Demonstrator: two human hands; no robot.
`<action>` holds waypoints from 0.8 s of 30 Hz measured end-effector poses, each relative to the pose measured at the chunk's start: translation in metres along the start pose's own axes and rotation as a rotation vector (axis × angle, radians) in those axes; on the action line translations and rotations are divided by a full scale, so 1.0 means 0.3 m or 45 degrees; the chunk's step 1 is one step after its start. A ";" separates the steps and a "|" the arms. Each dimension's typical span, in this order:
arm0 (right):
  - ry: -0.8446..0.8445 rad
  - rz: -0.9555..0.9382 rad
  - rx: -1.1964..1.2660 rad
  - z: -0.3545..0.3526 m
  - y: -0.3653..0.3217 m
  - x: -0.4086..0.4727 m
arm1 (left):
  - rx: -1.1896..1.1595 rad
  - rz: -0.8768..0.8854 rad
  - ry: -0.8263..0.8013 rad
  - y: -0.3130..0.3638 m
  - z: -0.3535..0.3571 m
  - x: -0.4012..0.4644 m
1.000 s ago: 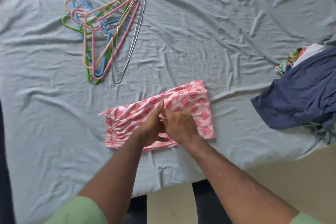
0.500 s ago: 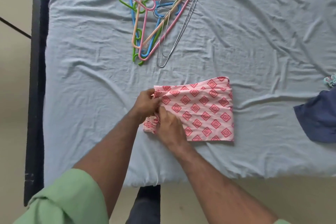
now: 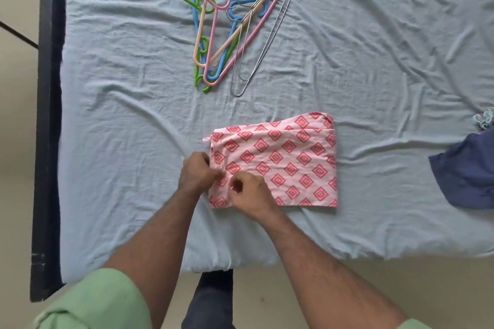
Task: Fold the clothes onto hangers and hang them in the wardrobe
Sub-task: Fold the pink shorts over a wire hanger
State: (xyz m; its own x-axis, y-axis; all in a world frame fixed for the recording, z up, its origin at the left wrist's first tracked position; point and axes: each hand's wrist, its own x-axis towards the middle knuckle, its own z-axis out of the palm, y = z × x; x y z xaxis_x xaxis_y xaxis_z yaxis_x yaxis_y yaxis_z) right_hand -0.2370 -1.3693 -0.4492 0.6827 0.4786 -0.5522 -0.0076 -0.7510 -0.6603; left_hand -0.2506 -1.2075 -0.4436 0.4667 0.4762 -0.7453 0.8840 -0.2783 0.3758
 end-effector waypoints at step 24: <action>0.264 0.106 0.190 -0.495 -0.189 0.577 | -0.002 0.488 0.138 0.486 -0.196 0.169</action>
State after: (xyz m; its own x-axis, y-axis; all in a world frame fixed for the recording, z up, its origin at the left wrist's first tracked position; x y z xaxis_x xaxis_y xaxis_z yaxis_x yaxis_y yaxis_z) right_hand -0.0099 -1.3116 -0.4316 0.8102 0.3027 -0.5020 -0.1674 -0.7012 -0.6930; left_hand -0.0965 -1.1750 -0.3943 0.7631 0.4234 -0.4882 0.6450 -0.4521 0.6161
